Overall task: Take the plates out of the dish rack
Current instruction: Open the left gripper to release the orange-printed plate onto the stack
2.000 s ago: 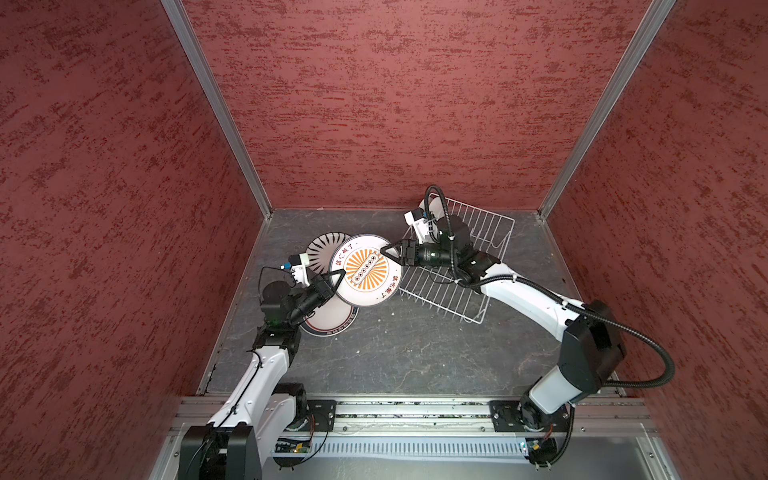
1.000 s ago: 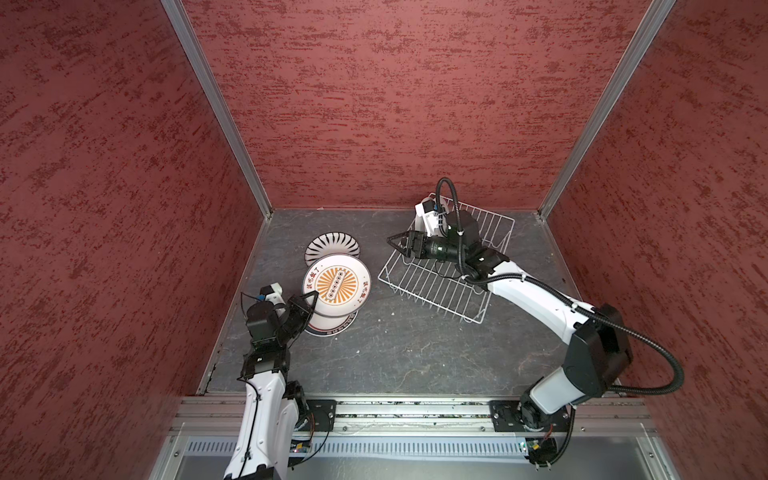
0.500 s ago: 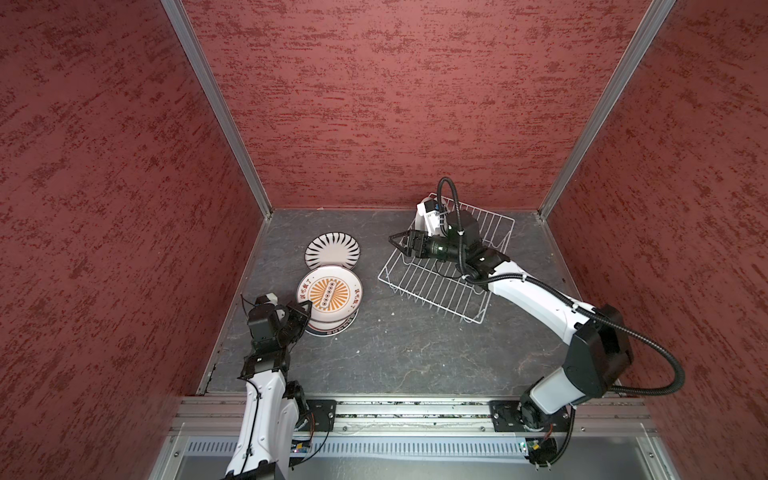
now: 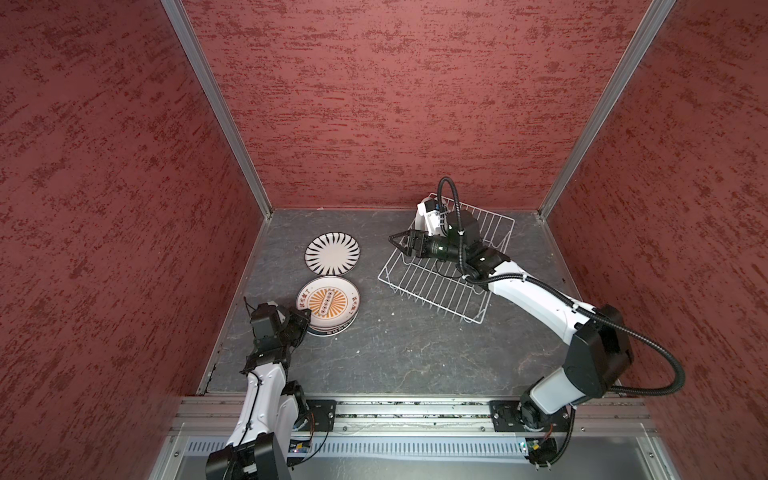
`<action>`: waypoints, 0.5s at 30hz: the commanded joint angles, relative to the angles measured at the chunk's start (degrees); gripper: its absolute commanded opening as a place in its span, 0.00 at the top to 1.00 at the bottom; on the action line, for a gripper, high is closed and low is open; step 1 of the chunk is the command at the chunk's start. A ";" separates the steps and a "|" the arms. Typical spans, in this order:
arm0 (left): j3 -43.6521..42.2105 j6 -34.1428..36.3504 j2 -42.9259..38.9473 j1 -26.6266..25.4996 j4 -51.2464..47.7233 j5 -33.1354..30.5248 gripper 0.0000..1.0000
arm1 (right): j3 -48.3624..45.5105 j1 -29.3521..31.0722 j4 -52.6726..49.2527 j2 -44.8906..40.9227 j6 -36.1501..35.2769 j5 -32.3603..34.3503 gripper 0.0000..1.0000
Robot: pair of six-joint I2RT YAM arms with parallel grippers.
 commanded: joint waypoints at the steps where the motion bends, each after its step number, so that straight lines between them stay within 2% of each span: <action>1: -0.37 0.69 0.60 0.84 4.86 0.19 1.00 | -0.34 -0.55 0.59 -2.14 -0.87 0.03 0.21; 15: -0.50 1.82 5.17 2.00 7.72 1.73 1.00 | -0.34 -0.56 0.82 -1.80 -0.96 -0.57 0.21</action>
